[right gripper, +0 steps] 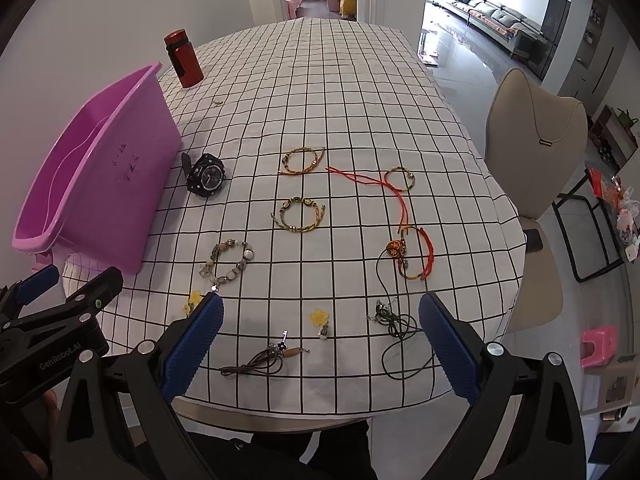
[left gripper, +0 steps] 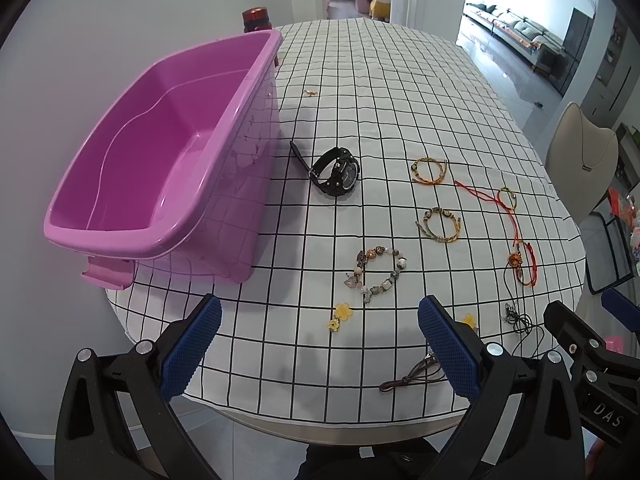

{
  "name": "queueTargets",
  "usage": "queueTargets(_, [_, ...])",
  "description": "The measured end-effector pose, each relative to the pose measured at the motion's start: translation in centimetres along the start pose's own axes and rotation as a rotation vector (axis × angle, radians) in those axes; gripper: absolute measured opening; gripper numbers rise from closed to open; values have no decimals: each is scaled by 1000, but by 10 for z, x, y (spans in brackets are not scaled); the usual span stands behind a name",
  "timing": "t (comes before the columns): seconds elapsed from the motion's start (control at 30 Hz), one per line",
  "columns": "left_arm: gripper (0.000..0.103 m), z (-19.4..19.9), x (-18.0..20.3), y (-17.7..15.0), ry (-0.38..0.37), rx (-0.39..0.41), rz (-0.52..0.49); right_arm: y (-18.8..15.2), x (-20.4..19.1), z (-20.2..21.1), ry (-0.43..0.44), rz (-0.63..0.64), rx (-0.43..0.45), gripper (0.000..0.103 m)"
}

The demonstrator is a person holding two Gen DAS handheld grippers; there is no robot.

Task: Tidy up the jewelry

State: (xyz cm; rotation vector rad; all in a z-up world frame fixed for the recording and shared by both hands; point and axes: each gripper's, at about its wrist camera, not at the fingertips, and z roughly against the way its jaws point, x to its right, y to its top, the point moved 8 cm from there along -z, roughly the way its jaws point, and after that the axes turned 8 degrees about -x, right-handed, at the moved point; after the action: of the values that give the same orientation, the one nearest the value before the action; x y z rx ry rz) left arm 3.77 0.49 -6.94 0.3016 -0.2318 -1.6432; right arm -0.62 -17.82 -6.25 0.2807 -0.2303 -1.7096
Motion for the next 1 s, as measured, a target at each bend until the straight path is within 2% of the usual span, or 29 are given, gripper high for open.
queueTargets(0.37, [97, -4, -4, -5, -11, -8, -23, -8, -5, 0, -16, -9, 4, 94])
queueTargets(0.63, [97, -12, -2, -7, -18, 10, -69, -20, 2, 0, 0, -45, 72, 94])
queueTargets(0.73, [97, -17, 3, -9, -44, 25, -82, -27, 10, -6, 3, -66, 84, 94])
queueTargets(1.0, [97, -36, 31, -42, -83, 10, -127, -59, 41, -31, 28, -76, 34, 94])
